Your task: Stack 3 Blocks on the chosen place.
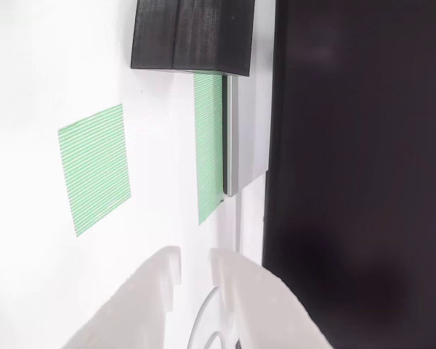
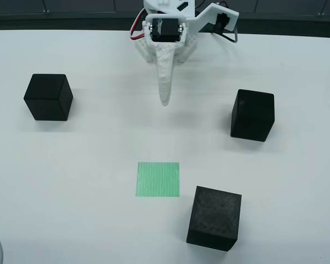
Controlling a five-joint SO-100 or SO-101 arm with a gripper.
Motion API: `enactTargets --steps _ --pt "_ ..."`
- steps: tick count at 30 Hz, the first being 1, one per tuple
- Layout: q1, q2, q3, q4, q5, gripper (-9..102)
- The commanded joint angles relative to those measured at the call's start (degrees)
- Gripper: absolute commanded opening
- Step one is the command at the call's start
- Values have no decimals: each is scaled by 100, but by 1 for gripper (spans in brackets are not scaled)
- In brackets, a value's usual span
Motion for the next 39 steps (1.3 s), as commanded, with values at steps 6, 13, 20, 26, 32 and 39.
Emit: enactTargets --steps 6,13,20,26,32,39 --pt "0 79 229 -53 -9 0" --pt "70 -659 18 -694 -26 0" --pt "26 -2312 -1406 -967 -185 0" --pt "18 -3129 -2558 -958 -554 0" --pt "79 -4017 -3542 -747 -1644 0" --pt "325 -5194 -4605 -457 -3085 5"
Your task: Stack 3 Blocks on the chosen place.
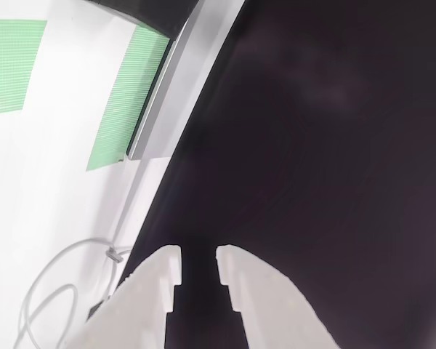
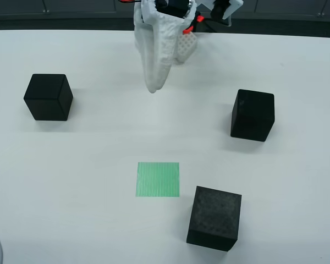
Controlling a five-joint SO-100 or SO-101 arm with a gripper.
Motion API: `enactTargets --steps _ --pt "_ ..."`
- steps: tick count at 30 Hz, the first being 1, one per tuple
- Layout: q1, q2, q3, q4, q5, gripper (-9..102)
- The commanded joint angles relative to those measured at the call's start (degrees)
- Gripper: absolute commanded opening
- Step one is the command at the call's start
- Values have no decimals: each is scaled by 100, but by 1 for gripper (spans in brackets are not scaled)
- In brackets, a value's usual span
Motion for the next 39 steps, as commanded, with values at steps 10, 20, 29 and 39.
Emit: enactTargets --steps 10,20,29,39 --pt "360 -2602 -2364 114 -2426 13" --pt "-791 -3867 -3050 756 -3401 26" --pt "-1002 -5730 -4377 1362 -3507 34" --pt "-1002 -7321 -6161 2127 -3920 35"
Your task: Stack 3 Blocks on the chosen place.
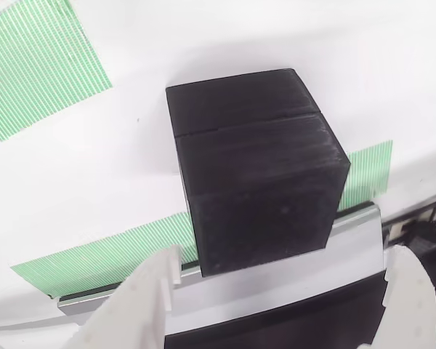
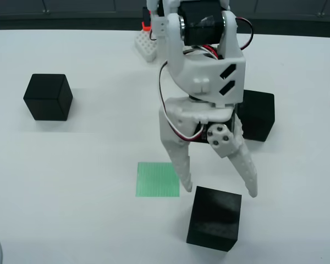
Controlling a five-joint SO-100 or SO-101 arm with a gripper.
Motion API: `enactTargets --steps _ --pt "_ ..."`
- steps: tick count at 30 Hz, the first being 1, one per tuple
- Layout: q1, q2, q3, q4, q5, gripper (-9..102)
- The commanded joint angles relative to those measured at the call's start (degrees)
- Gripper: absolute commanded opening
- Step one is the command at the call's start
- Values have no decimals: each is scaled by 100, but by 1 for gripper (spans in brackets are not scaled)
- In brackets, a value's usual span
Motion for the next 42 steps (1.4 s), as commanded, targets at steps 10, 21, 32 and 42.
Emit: enactTargets --steps 10,21,32,42 --pt "9 -668 -1222 747 -492 35" --pt "-62 -1301 -1485 782 -659 36" --pt "0 -1723 -1942 729 -712 29" --pt "0 -1424 -1512 712 -765 23"
